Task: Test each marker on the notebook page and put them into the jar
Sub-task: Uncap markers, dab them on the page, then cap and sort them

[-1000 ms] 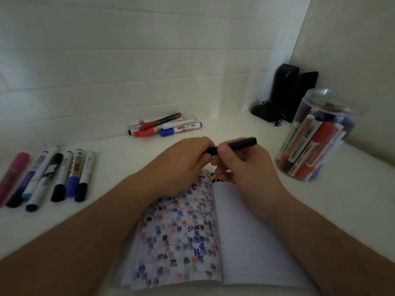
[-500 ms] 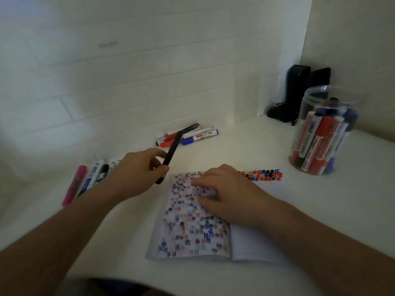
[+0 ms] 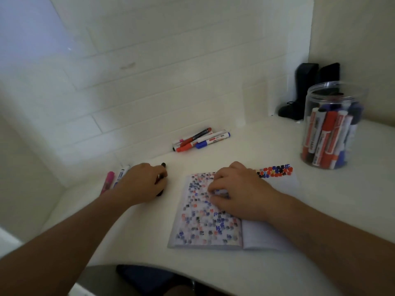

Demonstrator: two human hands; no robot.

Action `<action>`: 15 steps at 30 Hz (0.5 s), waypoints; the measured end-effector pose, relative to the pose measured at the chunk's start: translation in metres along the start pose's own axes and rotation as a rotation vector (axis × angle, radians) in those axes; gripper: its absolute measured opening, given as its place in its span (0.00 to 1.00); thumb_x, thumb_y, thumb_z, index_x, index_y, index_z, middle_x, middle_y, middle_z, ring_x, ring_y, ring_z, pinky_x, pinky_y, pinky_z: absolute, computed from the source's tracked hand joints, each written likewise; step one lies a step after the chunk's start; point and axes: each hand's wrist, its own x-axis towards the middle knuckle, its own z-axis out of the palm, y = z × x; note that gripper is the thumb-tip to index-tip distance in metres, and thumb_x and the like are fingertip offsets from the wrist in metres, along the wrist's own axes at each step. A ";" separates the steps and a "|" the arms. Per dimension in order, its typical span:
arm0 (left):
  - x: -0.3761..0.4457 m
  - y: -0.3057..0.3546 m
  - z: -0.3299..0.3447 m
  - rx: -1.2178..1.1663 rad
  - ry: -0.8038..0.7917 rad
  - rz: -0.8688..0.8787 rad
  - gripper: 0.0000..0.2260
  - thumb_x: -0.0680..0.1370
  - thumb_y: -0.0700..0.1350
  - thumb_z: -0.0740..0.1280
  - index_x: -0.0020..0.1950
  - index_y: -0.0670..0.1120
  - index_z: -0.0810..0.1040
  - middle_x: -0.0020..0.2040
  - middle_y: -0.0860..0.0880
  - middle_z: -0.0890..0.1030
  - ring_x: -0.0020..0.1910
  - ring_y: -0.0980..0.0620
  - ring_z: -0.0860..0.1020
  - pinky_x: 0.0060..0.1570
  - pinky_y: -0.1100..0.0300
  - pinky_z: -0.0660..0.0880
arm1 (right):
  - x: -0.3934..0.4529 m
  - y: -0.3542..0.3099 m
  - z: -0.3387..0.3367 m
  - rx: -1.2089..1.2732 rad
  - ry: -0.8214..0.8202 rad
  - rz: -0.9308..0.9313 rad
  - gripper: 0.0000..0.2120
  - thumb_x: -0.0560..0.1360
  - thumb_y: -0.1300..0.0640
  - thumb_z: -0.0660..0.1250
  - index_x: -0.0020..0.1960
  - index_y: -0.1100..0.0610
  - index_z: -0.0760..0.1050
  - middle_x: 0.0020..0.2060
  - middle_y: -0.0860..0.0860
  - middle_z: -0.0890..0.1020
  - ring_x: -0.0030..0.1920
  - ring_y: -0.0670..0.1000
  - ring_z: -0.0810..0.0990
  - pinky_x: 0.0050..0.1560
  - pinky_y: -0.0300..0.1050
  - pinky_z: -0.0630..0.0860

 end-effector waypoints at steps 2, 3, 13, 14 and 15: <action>0.001 -0.002 0.001 0.046 0.017 0.022 0.11 0.82 0.57 0.60 0.53 0.53 0.78 0.39 0.52 0.77 0.41 0.52 0.74 0.45 0.56 0.74 | 0.001 0.000 0.001 -0.059 0.044 0.053 0.20 0.82 0.37 0.57 0.66 0.42 0.79 0.62 0.43 0.77 0.62 0.50 0.68 0.60 0.52 0.73; 0.002 -0.004 0.002 0.069 0.016 0.026 0.11 0.81 0.57 0.60 0.49 0.53 0.78 0.37 0.54 0.76 0.41 0.52 0.74 0.46 0.56 0.74 | 0.001 0.001 0.002 -0.066 0.065 0.075 0.18 0.83 0.40 0.57 0.66 0.43 0.79 0.60 0.44 0.77 0.60 0.50 0.68 0.58 0.51 0.73; 0.066 0.032 0.002 -0.235 0.119 -0.072 0.10 0.80 0.51 0.66 0.59 0.54 0.82 0.57 0.50 0.77 0.55 0.50 0.76 0.58 0.55 0.73 | 0.002 0.003 0.004 -0.024 0.070 0.104 0.16 0.84 0.45 0.57 0.64 0.45 0.81 0.57 0.45 0.77 0.58 0.50 0.68 0.58 0.52 0.75; 0.076 0.038 0.004 -0.254 0.115 -0.077 0.12 0.79 0.50 0.66 0.62 0.53 0.81 0.59 0.48 0.76 0.57 0.48 0.76 0.60 0.54 0.72 | 0.001 0.003 0.003 -0.018 0.067 0.100 0.16 0.84 0.45 0.57 0.64 0.44 0.81 0.58 0.45 0.77 0.58 0.50 0.68 0.58 0.51 0.75; 0.086 0.043 0.005 -0.264 0.104 -0.085 0.15 0.79 0.49 0.66 0.65 0.53 0.79 0.62 0.47 0.75 0.60 0.47 0.75 0.61 0.53 0.72 | 0.001 0.004 0.002 -0.013 0.063 0.095 0.16 0.84 0.45 0.58 0.65 0.44 0.80 0.58 0.45 0.77 0.58 0.50 0.68 0.58 0.51 0.74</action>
